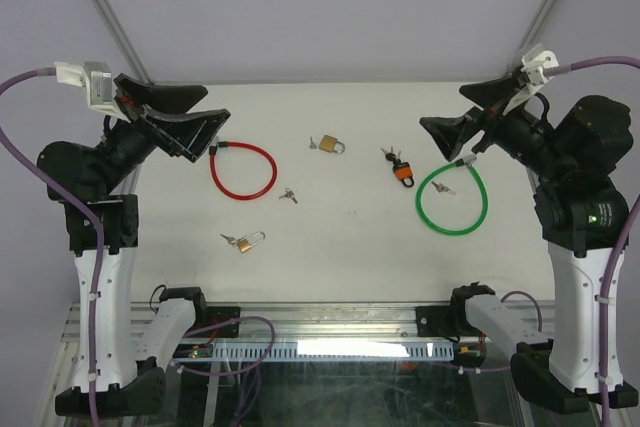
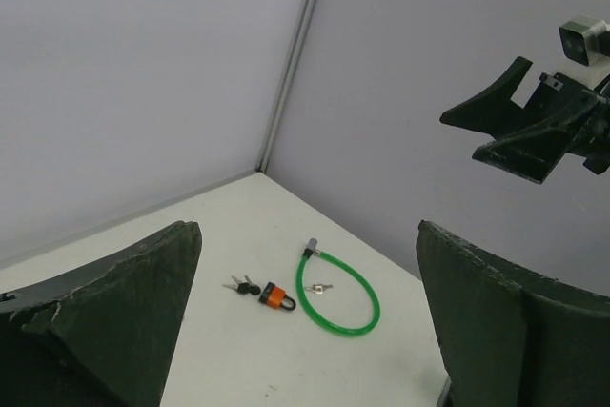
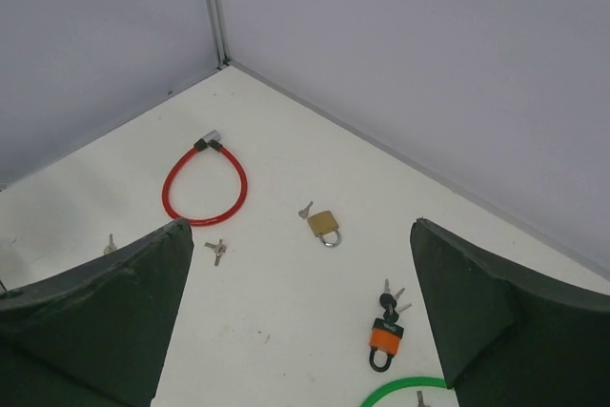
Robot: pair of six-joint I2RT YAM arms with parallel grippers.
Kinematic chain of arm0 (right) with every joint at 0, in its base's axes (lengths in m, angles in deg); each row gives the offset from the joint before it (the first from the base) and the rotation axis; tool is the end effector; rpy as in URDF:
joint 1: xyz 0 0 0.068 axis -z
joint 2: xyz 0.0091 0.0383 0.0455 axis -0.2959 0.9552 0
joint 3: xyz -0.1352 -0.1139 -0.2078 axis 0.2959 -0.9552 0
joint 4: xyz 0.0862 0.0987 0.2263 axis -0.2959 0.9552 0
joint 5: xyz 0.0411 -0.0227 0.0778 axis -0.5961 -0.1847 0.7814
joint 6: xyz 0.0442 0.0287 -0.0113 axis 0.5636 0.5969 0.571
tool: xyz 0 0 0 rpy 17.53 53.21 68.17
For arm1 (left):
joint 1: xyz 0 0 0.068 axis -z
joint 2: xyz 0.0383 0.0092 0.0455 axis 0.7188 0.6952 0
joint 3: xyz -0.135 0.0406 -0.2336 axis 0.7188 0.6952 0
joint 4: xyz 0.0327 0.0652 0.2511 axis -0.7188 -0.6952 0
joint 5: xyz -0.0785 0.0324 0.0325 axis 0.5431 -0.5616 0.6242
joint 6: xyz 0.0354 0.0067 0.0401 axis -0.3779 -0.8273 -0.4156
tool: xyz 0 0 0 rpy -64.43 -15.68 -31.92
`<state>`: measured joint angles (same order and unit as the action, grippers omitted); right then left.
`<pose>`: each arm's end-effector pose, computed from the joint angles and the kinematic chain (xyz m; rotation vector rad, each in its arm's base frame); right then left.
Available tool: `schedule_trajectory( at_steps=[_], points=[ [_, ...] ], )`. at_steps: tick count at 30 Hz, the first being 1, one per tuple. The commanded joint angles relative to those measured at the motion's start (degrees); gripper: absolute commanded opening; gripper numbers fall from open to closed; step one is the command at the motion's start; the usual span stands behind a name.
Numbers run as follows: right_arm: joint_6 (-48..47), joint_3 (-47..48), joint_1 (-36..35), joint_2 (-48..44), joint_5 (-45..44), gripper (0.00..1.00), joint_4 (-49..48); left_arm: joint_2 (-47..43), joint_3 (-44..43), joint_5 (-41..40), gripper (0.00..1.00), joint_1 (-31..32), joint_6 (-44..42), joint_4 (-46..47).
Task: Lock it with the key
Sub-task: Reset both arms
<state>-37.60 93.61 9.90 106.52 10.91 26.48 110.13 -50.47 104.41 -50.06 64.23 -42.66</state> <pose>0.1260 0.0366 0.5230 -0.6598 1.4605 0.4820 0.1373 -0.0160 0.5007 0.3096 1.2843 -0.9589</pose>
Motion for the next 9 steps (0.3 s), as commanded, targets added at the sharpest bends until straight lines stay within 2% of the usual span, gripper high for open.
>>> schedule_trajectory(
  at_steps=[1,9],
  points=[
    [7.14,3.19,1.23,-1.97,-1.5,1.0,-0.66,-1.84,-2.55,-0.01,0.99,2.39,-3.02,-4.67],
    [6.74,2.34,3.38,-2.33,-2.64,0.99,-0.87,-4.91,-1.81,-4.85,0.99,6.63,-11.1,-10.93]
  ],
)
